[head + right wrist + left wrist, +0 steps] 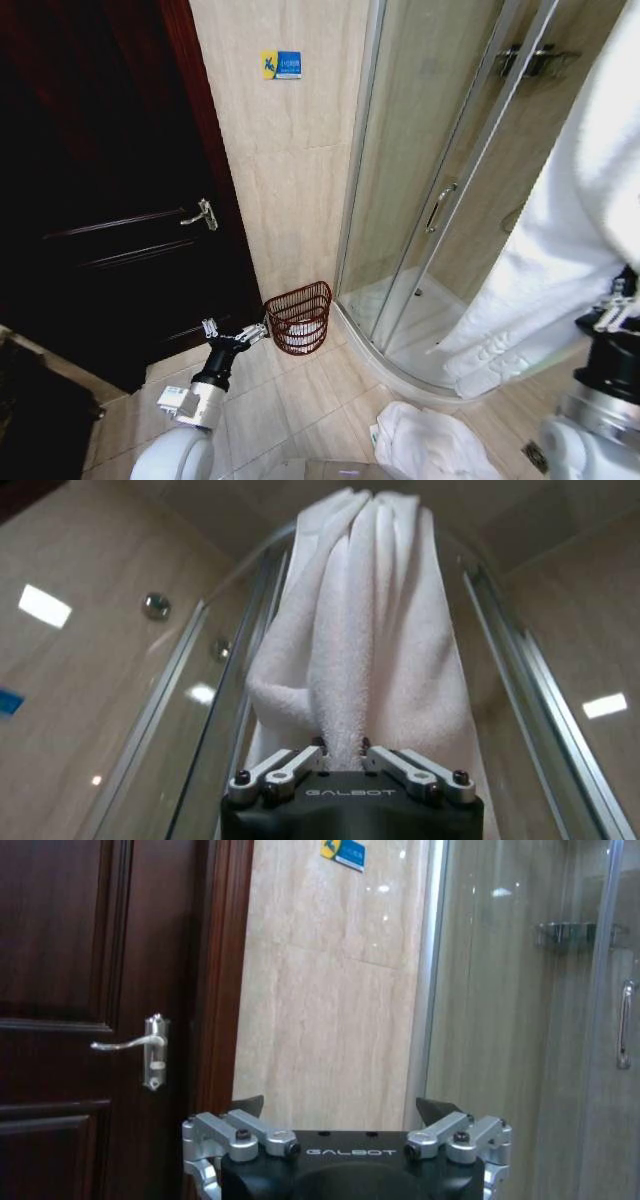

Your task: Discard the used towel into the hamper.

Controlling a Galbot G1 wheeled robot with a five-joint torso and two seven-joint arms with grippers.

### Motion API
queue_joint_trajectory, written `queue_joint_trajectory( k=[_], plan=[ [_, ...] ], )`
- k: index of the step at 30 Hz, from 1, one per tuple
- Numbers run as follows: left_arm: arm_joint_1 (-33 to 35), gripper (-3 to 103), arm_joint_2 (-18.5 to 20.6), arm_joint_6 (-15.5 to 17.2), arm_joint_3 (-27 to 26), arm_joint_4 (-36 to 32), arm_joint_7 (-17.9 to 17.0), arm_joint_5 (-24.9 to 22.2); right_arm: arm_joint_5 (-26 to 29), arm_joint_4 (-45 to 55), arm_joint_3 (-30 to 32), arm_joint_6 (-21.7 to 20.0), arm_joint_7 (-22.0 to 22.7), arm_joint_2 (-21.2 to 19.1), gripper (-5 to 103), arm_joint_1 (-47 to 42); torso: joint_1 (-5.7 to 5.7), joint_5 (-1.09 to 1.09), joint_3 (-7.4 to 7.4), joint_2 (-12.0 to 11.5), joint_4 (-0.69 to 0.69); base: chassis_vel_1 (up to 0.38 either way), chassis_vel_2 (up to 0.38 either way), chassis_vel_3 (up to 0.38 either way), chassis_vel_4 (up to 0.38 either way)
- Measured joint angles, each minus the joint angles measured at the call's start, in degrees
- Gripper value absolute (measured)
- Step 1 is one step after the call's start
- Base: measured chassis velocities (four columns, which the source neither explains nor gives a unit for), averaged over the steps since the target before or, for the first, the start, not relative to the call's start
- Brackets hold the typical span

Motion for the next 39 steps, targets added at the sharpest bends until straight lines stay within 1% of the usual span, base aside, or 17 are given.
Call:
queue_joint_trajectory(
  k=[7, 14, 20, 21, 22, 23, 24, 25, 26, 27, 28, 29, 31, 32, 34, 36, 39],
  plan=[
    [0.0, 99, 0.0, 0.0, 0.0, 0.0, 0.0, 0.0, -1.5, -3.3, -0.1, 3.8, -0.2, 0.6, 7, -1.3, 0.00, 0.00, 0.00, 0.0, 0.00, 0.000, 0.000, 0.000, 0.000],
    [0.0, 99, 0.0, 0.0, 0.0, 0.0, 0.0, 0.0, -1.5, -4.0, 0.8, 5.0, 0.0, 0.3, 7, -1.5, 0.00, 0.00, 0.00, 0.0, 0.00, 0.000, 0.000, 0.000, 0.000],
    [0.0, 99, 0.0, 0.0, 0.0, 0.0, 0.0, 0.0, -2.7, -0.9, 4.0, 5.7, -0.2, -0.6, 7, -1.6, 0.00, 0.01, 0.00, 0.0, 0.00, 0.000, 0.000, 0.000, 0.000],
    [0.0, 99, 0.0, 0.0, 0.0, 0.0, 0.0, 0.0, -3.0, 0.9, 5.8, 5.6, 0.2, -0.9, 7, -1.5, 0.00, 0.01, 0.00, 0.0, 0.00, 0.000, 0.000, 0.000, 0.000],
    [0.0, 99, 0.0, 0.0, 0.0, 0.0, 0.0, 0.0, -3.2, 3.0, 7.6, 4.7, 1.2, -1.4, 7, -1.3, 0.01, 0.02, 0.00, 0.0, 0.00, 0.000, 0.000, 0.000, 0.000],
    [0.0, 99, 0.0, 0.0, 0.0, 0.0, 0.0, 0.0, -3.2, 3.0, 7.6, 4.7, 1.2, -1.4, 7, -1.3, 0.01, 0.02, 0.00, 0.0, 0.00, 0.000, 0.000, 0.000, 0.000],
    [0.0, 99, 0.0, 0.0, 0.0, 0.0, 0.0, 0.0, -3.2, 5.2, 9.6, 3.0, 3.1, -2.5, 7, -1.1, 0.01, 0.07, 0.01, 0.0, -0.01, 0.000, 0.000, 0.000, 0.000],
    [0.0, 99, 0.0, 0.0, 0.0, 0.0, 0.0, 0.0, -2.7, 7.5, 11.3, 1.6, 4.9, -4.1, 7, -0.5, 0.01, -0.11, 0.00, 0.0, 0.00, 0.000, 0.000, 0.000, 0.000],
    [0.0, 99, 0.0, 0.0, 0.0, 0.0, 0.0, 0.0, -1.9, 8.6, 12.7, 0.2, 6.1, -5.6, 7, 0.1, 0.00, -0.13, -0.01, 0.0, 0.00, 0.000, 0.000, 0.000, 0.000],
    [0.0, 99, 0.0, 0.0, 0.0, 0.0, 0.0, 0.0, -1.9, 8.6, 12.7, 0.2, 6.1, -5.6, 7, 0.1, 0.00, -0.13, -0.01, 0.0, 0.00, 0.000, 0.000, 0.000, 0.000],
    [0.0, 99, 0.0, 0.0, 0.0, 0.0, 0.0, 0.0, -0.7, 9.5, 14.1, -1.4, 7.2, -7.2, 7, 0.8, 0.00, -0.06, 0.00, 0.0, 0.01, 0.000, 0.000, 0.000, 0.000],
    [0.0, 99, 0.0, 0.0, 0.0, 0.0, 0.0, 0.0, 0.3, 10.2, 15.2, -2.8, 7.7, -8.6, 7, 1.5, 0.00, 0.06, 0.00, 0.0, 0.02, 0.000, 0.000, 0.000, 0.000],
    [0.0, 99, 0.0, 0.0, 0.0, 0.0, 0.0, 0.0, 1.2, 10.8, 15.9, -3.8, 8.0, -9.6, 7, 2.0, 0.00, 0.03, 0.00, 0.0, 0.02, 0.000, 0.000, 0.000, 0.000],
    [0.0, 99, 0.0, 0.0, 0.0, 0.0, 0.0, 0.0, 2.0, 11.5, 16.5, -4.6, 8.4, -10.4, 7, 2.4, 0.00, -0.04, 0.00, 0.0, 0.02, 0.000, 0.000, 0.000, 0.000],
    [0.0, 99, 0.0, 0.0, 0.0, 0.0, 0.0, 0.0, 2.8, 12.6, 16.6, -5.4, 8.5, -10.7, 7, 2.6, 0.01, 0.02, 0.00, 0.0, 0.01, 0.000, 0.000, 0.000, 0.000],
    [0.0, 99, 0.0, 0.0, 0.0, 0.0, 0.0, 0.0, 3.1, 13.1, 16.4, -5.4, 8.5, -10.5, 7, 2.5, 0.01, 0.01, 0.00, 0.0, 0.01, 0.000, 0.000, 0.000, 0.000],
    [0.0, 99, 0.0, 0.0, 0.0, 0.0, 0.0, 0.0, 4.2, 14.7, 14.9, -5.2, 7.6, -8.8, 7, 1.5, 0.00, 0.00, 0.00, 0.0, 0.00, 0.000, 0.000, 0.000, 0.000]
  ],
)
